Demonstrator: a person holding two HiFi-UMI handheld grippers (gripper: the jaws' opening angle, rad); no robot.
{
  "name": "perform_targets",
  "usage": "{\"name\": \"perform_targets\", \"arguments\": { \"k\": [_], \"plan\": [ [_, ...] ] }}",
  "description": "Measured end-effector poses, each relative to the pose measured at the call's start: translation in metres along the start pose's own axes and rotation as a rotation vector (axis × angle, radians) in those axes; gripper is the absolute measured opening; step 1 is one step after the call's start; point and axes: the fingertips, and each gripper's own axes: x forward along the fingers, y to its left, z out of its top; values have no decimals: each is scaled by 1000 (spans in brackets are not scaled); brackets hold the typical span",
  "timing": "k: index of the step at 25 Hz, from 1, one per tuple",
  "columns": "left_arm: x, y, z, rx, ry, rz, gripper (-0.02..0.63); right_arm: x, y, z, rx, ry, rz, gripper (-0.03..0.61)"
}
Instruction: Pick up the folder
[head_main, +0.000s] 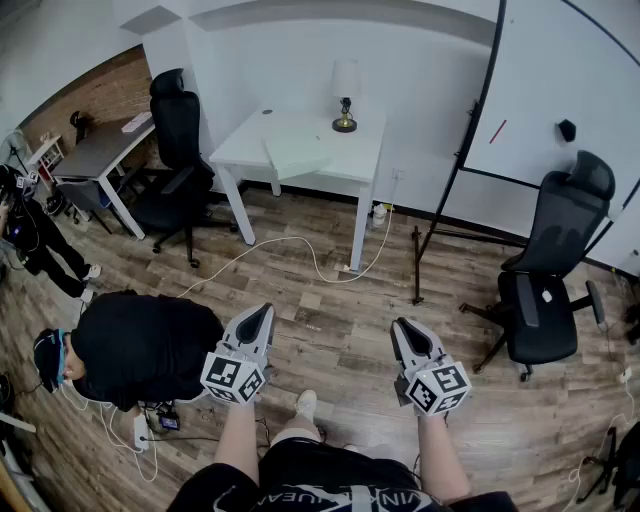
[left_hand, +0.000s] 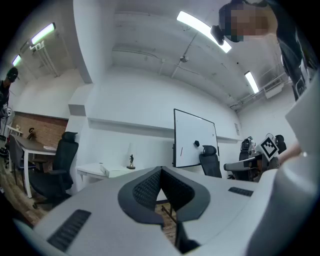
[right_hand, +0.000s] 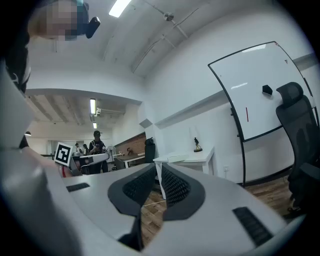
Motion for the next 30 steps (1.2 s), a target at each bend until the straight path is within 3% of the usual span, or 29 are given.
{"name": "perform_targets", "arguments": {
  "k": [14, 30],
  "plan": [
    [90, 98, -14, -1, 17, -1, 12, 128, -20, -2, 3, 16, -6, 51],
    [149, 219, -29, 6, 46, -39, 12, 263, -17, -12, 23, 22, -50, 51]
  ]
}}
